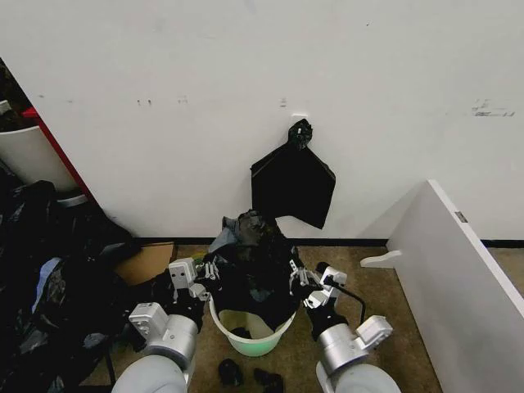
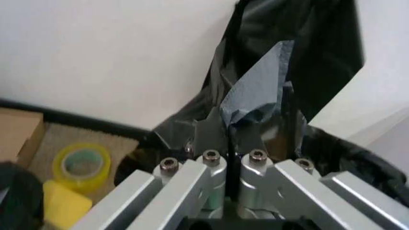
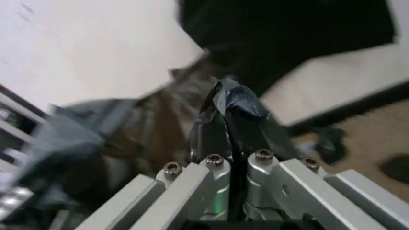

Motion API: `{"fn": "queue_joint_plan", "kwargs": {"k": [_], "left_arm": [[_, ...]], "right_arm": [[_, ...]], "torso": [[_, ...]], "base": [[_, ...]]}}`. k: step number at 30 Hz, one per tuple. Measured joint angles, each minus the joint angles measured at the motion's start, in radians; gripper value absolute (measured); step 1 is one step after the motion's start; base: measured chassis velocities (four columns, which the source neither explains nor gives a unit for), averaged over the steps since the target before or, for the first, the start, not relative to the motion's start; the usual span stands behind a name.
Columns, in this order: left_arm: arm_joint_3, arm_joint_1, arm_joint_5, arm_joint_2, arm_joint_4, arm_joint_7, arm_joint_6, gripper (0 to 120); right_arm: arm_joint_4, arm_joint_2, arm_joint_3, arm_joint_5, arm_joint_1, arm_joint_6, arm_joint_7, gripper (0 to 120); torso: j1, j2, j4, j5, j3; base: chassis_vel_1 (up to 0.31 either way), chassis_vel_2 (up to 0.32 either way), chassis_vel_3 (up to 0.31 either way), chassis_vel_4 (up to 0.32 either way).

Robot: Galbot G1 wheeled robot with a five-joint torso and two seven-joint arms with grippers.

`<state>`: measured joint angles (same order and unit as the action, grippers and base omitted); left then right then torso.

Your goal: Place the garbage bag over the trash bin.

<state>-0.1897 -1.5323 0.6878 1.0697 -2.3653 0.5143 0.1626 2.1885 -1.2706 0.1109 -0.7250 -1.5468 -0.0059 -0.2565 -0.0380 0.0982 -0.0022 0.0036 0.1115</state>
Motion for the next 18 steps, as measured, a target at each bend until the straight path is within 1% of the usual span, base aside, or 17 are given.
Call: {"fn": "queue_joint_plan", "kwargs": {"k": [3, 6, 7, 11, 13, 14, 15, 16, 18], "left_arm": [[0.011, 0.0, 0.012, -0.008, 0.021, 0.015, 0.013, 0], [0.021, -0.004, 0.013, -0.015, 0.037, 0.029, 0.021, 0], [0.021, -0.004, 0.013, -0.015, 0.037, 0.029, 0.021, 0], [0.034, -0.017, 0.017, -0.008, 0.081, 0.045, 0.03, 0], [0.036, -0.017, 0.018, -0.004, 0.09, 0.045, 0.031, 0], [0.042, -0.018, 0.022, 0.006, 0.111, 0.042, 0.031, 0], [0.044, -0.017, 0.024, 0.009, 0.116, 0.04, 0.031, 0], [0.053, -0.014, 0.031, 0.02, 0.13, 0.035, 0.031, 0], [0.061, -0.015, 0.028, 0.029, 0.135, 0.033, 0.03, 0]], "right_arm": [[-0.012, 0.035, -0.007, 0.027, -0.012, -0.026, -0.067, 0], [0.032, 0.071, -0.004, 0.04, -0.027, -0.067, -0.116, 0], [0.032, 0.071, -0.004, 0.04, -0.027, -0.067, -0.116, 0], [0.14, 0.127, 0.025, 0.04, -0.065, -0.121, -0.146, 0], [0.152, 0.133, 0.031, 0.039, -0.071, -0.134, -0.147, 0], [0.176, 0.143, 0.047, 0.033, -0.079, -0.169, -0.153, 0], [0.182, 0.145, 0.051, 0.03, -0.08, -0.181, -0.156, 0], [0.199, 0.152, 0.065, 0.017, -0.08, -0.22, -0.174, 0], [0.211, 0.156, 0.073, 0.002, -0.081, -0.267, -0.204, 0]], "torso": [[0.0, 0.0, 0.0, 0.0001, 0.0], [0.0, 0.0, -0.0001, 0.0001, 0.0], [0.0, 0.0, -0.0001, 0.0001, 0.0], [0.0, 0.0, 0.0, 0.0, 0.0], [0.0, 0.0, 0.0, 0.0, 0.0], [0.0, 0.0, -0.0001, -0.0001, 0.0], [0.0, 0.0, 0.0, 0.0, 0.0], [0.0, 0.0, 0.0, 0.0, 0.0], [0.0, 0.0, 0.0, -0.0002, 0.0]], "base": [[0.0, 0.0, 0.0, 0.0], [0.0, 0.0, 0.0, 0.0], [0.0, 0.0, 0.0, 0.0], [0.0, 0.0, 0.0, 0.0], [0.0, 0.0, 0.0, 0.0], [0.0, 0.0, 0.0, 0.0], [0.0, 0.0, 0.0, 0.0], [0.0, 0.0, 0.0, 0.0], [0.0, 0.0, 0.0, 0.0]]}}
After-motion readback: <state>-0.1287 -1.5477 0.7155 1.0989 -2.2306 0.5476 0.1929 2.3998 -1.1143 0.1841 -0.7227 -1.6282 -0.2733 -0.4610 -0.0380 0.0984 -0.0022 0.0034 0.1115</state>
